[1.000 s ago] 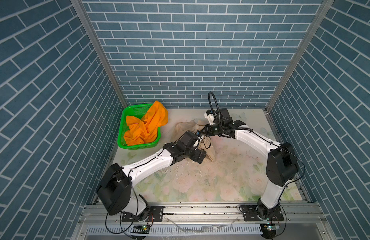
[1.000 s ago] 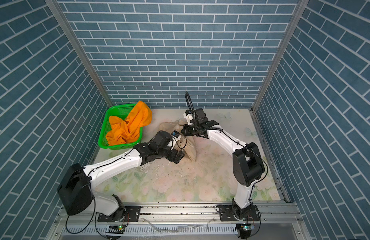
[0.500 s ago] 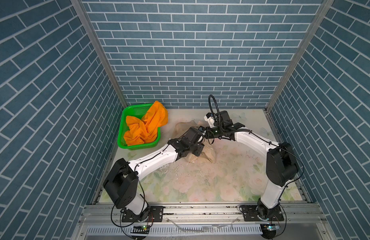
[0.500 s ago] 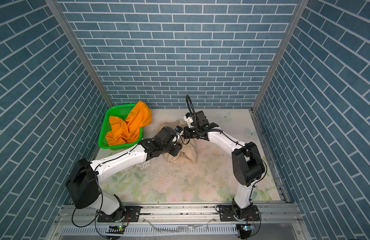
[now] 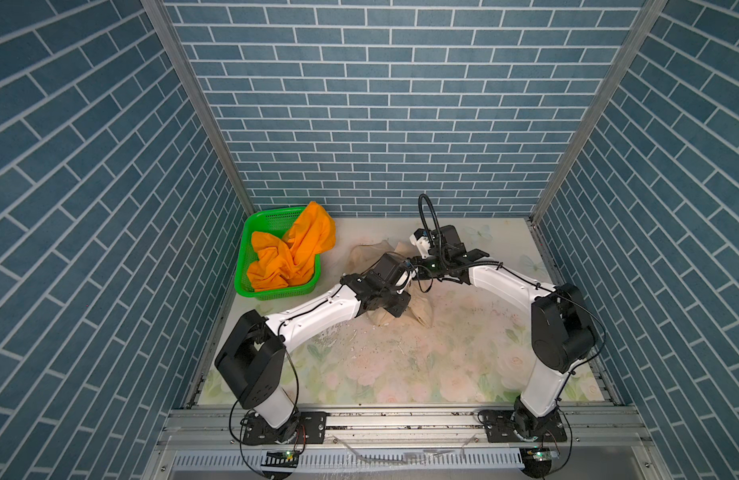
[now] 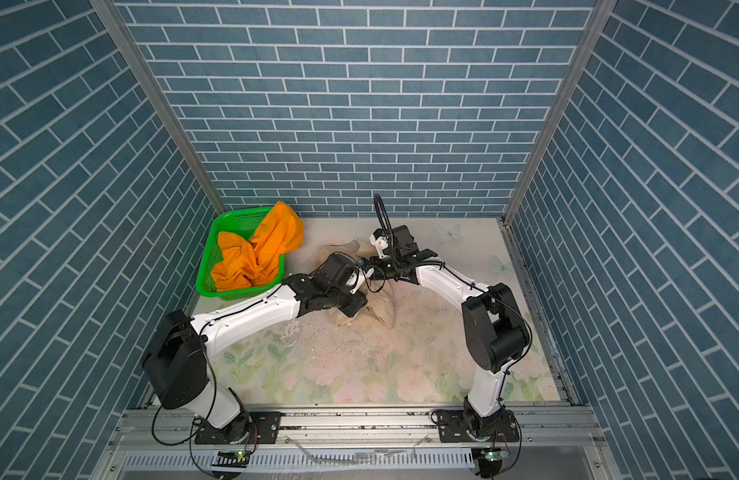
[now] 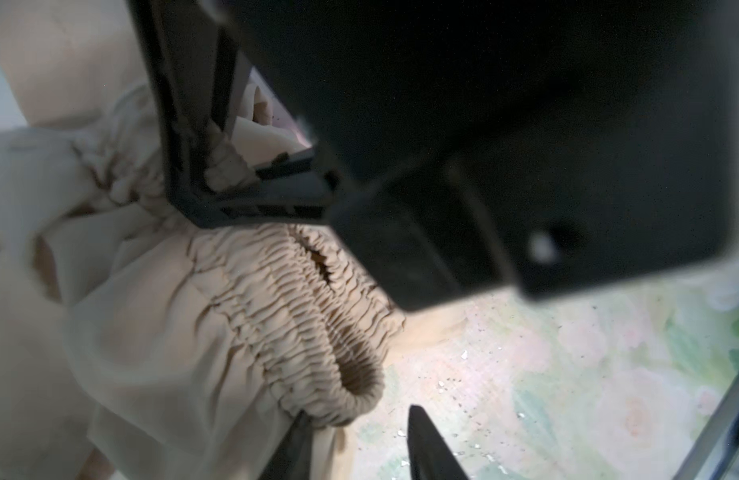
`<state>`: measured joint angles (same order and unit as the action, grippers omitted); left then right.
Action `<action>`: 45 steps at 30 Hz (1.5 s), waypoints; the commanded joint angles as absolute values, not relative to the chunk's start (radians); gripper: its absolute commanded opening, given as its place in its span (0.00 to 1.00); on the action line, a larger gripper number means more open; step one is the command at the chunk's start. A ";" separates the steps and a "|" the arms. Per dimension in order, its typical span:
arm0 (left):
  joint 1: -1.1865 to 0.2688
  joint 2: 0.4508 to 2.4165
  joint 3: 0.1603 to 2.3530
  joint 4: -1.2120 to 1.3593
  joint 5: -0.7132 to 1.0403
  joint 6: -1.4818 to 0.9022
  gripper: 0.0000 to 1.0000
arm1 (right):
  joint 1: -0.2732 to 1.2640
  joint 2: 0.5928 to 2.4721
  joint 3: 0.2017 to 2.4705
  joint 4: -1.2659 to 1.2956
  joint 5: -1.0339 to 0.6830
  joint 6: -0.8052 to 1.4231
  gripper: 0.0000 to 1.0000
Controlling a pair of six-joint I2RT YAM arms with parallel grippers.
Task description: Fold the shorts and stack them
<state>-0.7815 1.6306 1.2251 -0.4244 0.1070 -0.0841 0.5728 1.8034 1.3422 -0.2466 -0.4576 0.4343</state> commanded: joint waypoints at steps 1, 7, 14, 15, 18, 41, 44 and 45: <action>-0.766 1.653 1.265 -0.481 0.098 -0.051 0.25 | 0.586 1.769 1.333 -0.227 -0.471 0.439 0.00; -0.742 1.611 1.269 -0.486 0.115 -0.058 0.00 | 0.578 1.732 1.276 -0.247 -0.437 0.388 0.08; -0.714 1.588 1.304 -0.553 0.081 -0.061 0.00 | 0.530 1.599 1.199 -0.262 -0.392 0.352 0.55; -0.701 1.579 1.309 -0.561 0.091 -0.063 0.00 | 0.513 1.565 1.173 -0.263 -0.390 0.351 0.57; -0.667 1.548 1.335 -0.597 0.099 -0.069 0.00 | 0.483 1.462 1.097 -0.280 -0.388 0.300 0.62; -0.575 1.464 1.569 -0.858 -0.025 -0.072 0.00 | 0.974 1.533 0.929 -0.046 0.154 0.151 0.73; -0.555 1.497 1.595 -0.868 -0.025 -0.080 0.00 | 1.075 1.551 0.882 -0.008 0.337 0.082 0.73; -0.550 1.507 1.605 -0.874 -0.025 -0.081 0.00 | 1.108 1.563 0.870 0.015 0.400 0.045 0.73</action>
